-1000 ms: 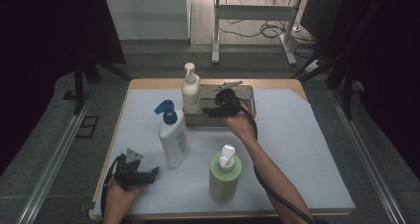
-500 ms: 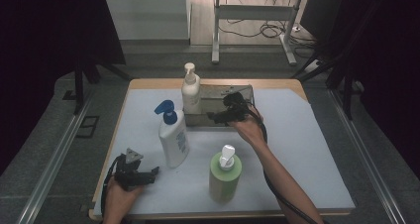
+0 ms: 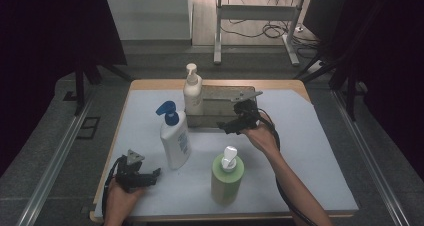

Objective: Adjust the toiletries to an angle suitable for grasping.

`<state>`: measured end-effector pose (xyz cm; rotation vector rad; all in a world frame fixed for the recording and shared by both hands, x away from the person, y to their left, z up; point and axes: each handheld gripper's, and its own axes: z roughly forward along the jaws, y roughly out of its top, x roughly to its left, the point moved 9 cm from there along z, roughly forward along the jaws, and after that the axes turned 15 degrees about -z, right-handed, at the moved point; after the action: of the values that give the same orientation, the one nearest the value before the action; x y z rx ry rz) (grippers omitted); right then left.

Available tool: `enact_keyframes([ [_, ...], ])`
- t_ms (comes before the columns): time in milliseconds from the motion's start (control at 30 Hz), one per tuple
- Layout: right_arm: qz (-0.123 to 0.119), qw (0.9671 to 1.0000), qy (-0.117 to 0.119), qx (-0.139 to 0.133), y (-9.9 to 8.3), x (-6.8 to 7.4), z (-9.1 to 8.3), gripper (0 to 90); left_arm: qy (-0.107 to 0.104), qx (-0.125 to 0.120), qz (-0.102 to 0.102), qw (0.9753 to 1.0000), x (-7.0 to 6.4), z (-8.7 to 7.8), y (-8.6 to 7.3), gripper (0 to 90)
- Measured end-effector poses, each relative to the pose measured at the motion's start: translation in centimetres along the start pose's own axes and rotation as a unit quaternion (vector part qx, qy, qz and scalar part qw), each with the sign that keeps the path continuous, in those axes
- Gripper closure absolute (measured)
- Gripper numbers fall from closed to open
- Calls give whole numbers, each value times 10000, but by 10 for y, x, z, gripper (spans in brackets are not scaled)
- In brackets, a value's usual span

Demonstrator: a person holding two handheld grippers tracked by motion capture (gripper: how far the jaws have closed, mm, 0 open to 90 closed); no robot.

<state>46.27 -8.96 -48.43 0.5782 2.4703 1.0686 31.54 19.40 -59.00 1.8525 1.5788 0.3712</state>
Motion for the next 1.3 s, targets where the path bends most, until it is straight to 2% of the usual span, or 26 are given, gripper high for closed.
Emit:
enact_keyframes([
  [133,-19,10000,-21,-51,-3,1,-8,0,1,1,1,10000,0,0,0,115],
  [367,-229,9997,-81,47,-15,4,-25,0,3,1,0,10000,0,0,0,115],
  [600,-98,9999,-66,-54,-29,8,-43,0,5,-1,2,10000,0,0,0,115],
  [867,-150,9999,-57,-6,-43,15,-55,0,6,-2,2,10000,0,0,0,115],
  [967,-116,9999,-67,39,-50,17,-59,0,6,0,5,10000,0,0,0,115],
  [1067,11,10000,-77,62,-59,20,-64,0,7,0,5,10000,0,0,0,115],
  [1100,100,9998,-123,72,-64,21,-67,0,8,1,6,10000,0,0,0,115],
  [1167,125,9997,-196,86,-69,23,-69,0,6,1,5,10000,0,0,0,115],
  [1267,177,9996,-197,111,-75,25,-72,0,7,2,5,10000,0,0,0,115],
  [1300,270,9995,-173,83,-79,27,-75,0,7,1,5,10000,0,0,0,115],
])
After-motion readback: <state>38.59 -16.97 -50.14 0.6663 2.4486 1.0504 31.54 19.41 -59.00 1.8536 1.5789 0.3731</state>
